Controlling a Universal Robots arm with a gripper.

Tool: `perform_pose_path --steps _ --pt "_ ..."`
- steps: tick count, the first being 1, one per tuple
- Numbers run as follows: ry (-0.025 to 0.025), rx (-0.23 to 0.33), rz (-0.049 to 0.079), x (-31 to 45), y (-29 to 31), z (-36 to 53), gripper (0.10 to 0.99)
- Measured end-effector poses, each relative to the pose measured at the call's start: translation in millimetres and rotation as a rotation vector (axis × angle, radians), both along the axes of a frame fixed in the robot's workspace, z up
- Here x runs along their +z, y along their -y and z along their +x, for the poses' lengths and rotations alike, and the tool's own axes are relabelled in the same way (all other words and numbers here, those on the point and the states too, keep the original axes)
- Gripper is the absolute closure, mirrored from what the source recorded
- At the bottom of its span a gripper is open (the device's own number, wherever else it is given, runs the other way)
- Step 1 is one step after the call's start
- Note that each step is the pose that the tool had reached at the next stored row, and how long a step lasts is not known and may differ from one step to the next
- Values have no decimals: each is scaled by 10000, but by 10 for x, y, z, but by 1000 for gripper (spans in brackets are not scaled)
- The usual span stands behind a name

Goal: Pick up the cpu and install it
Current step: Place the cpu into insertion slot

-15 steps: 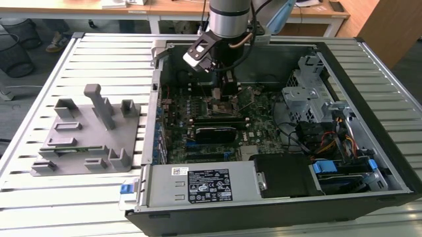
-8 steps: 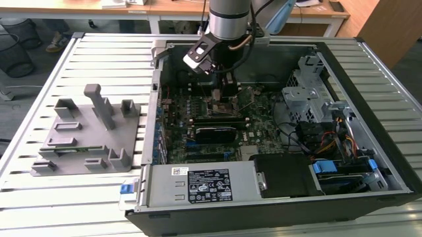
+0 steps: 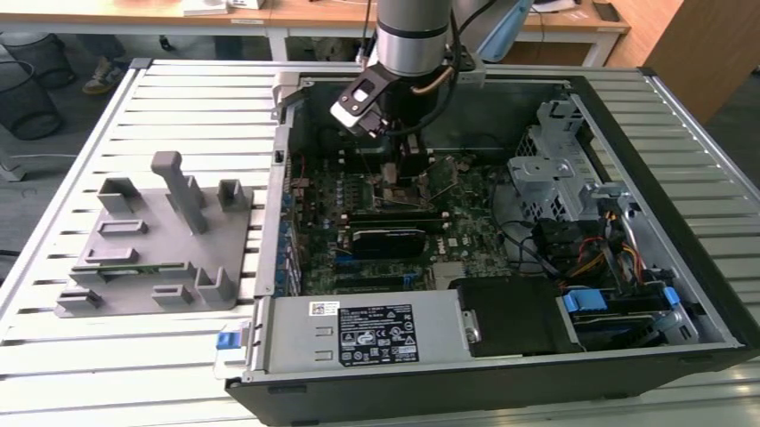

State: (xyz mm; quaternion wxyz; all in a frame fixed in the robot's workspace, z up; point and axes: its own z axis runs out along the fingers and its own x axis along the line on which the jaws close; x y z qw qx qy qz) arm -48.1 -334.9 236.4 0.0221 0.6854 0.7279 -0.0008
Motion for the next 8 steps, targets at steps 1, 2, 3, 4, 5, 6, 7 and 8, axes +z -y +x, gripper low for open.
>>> perform_pose_path --steps 1,2,3,4,5,6,7,8 --pt "0 -9 0 -7 0 3 557" --pt "0 -15 0 -12 0 3 557" --pt "0 -18 0 -18 0 5 557" --pt "0 -22 0 -23 0 7 557" --pt "0 -29 0 -30 0 9 557" --pt "0 -38 0 -36 0 10 557" --pt "0 -45 0 -43 0 10 557" --pt "0 -49 1 -49 0 11 557"
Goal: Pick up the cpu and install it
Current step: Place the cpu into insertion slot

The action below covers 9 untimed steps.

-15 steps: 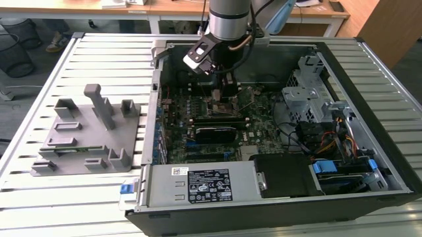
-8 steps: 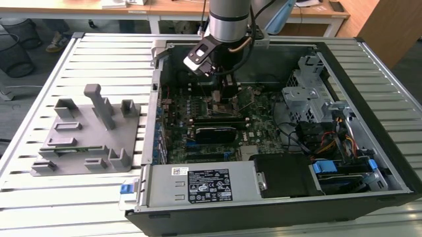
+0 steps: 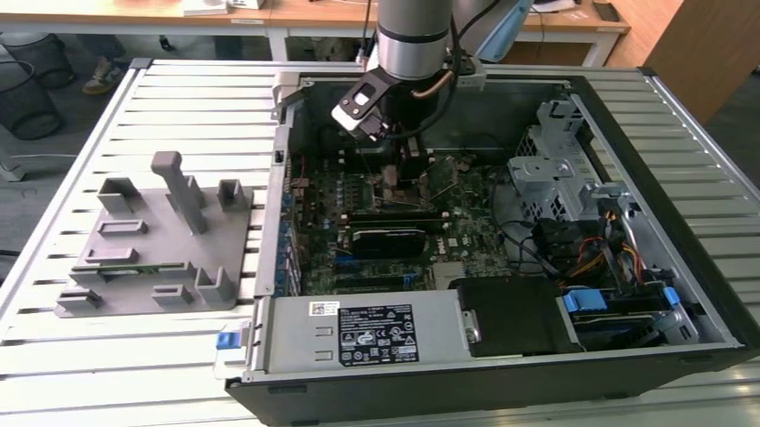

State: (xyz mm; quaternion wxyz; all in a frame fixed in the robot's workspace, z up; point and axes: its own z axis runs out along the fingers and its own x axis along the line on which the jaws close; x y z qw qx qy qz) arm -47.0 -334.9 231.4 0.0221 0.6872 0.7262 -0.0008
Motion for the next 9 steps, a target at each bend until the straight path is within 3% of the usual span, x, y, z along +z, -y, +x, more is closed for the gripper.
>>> perform_pose_path --steps 9 --pt "-1 -2 -18 -79 0 4 557"
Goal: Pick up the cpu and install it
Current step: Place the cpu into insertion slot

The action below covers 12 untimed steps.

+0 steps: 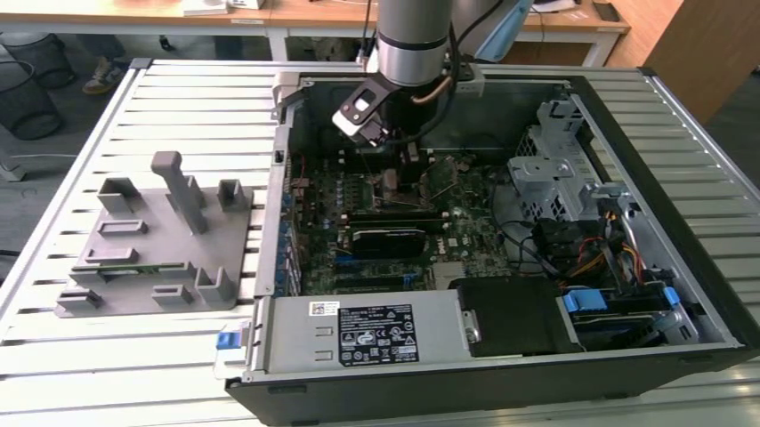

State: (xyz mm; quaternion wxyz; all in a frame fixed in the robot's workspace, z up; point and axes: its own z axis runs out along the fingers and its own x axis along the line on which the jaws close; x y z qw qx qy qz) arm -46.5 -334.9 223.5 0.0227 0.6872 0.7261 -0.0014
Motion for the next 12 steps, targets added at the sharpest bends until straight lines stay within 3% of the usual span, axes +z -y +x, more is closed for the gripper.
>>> perform_pose_path --steps 12 --pt "1 -6 1 -79 0 0 557"
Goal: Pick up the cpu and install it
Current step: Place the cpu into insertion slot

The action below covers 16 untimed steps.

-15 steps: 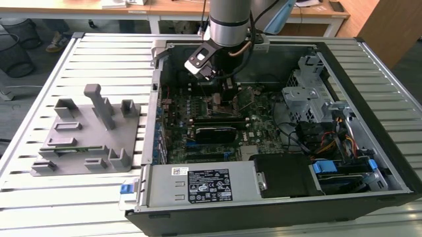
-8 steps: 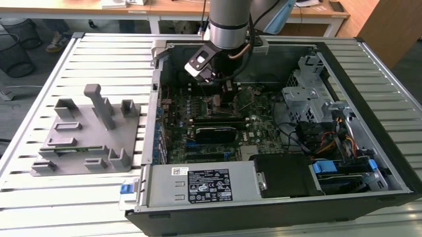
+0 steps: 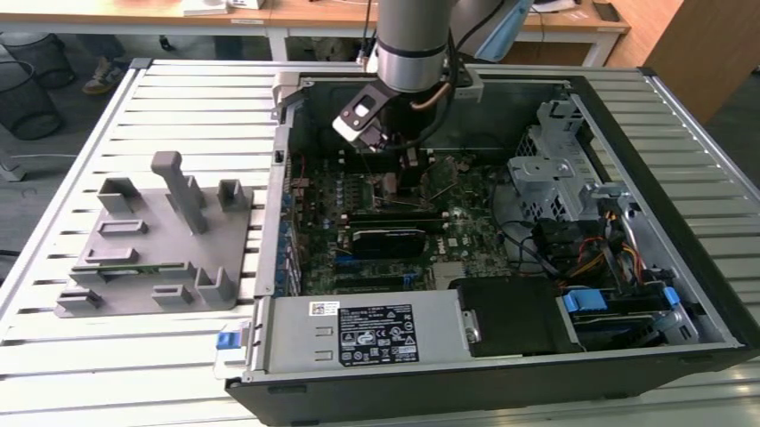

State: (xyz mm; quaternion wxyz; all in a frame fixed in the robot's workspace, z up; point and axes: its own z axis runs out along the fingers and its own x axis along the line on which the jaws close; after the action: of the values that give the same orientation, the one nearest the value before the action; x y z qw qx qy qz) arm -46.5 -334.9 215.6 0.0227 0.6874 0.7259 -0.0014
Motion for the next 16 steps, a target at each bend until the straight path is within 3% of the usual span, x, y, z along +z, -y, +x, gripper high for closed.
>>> perform_pose_path --steps 16 --pt "-9 -159 -13 -111 -2 5 557"
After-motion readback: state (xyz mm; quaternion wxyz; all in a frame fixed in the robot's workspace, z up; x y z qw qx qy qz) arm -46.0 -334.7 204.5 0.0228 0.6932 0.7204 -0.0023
